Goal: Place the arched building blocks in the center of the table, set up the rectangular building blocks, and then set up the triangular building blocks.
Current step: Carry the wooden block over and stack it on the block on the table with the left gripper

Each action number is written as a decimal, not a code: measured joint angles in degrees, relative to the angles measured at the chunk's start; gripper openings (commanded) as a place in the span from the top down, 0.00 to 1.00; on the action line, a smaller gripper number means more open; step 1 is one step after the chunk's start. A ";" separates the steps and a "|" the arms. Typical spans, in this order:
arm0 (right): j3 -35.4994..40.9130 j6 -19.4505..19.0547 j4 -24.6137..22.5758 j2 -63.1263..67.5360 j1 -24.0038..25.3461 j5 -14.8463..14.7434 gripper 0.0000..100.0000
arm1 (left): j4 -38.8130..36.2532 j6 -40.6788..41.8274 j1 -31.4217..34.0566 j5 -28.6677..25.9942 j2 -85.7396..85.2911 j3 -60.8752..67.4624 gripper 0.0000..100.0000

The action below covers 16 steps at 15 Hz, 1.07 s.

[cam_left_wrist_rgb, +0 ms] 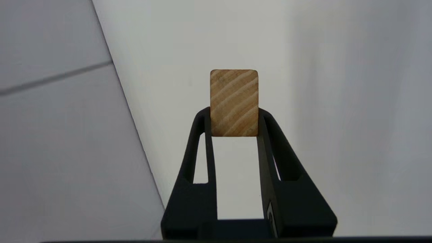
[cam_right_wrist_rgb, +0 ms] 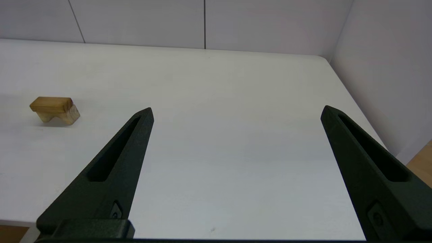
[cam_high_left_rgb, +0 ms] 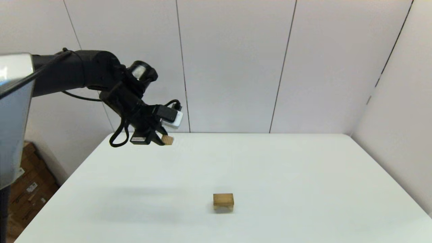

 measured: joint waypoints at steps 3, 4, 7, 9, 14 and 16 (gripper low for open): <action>0.00 0.00 0.02 0.00 0.00 0.00 0.00 | 2.62 -1.40 -6.50 0.68 -3.13 0.94 1.00; 0.00 0.00 0.02 0.00 0.00 0.02 0.00 | 3.86 -2.76 -8.96 1.62 -3.69 1.01 1.00; 0.00 0.02 0.02 0.00 0.00 0.02 0.00 | 6.21 -7.13 -15.74 5.75 -4.21 1.10 1.00; 0.00 -0.02 0.02 0.00 0.00 0.00 0.00 | 7.44 -11.52 -20.11 8.95 -3.66 1.13 1.00; 0.00 0.00 0.02 0.00 0.00 0.02 0.00 | 7.83 -26.23 -27.98 14.18 0.12 1.12 1.00; 0.00 0.00 0.00 0.00 -0.02 0.00 0.00 | 8.08 -32.63 -29.60 15.70 1.94 1.05 1.00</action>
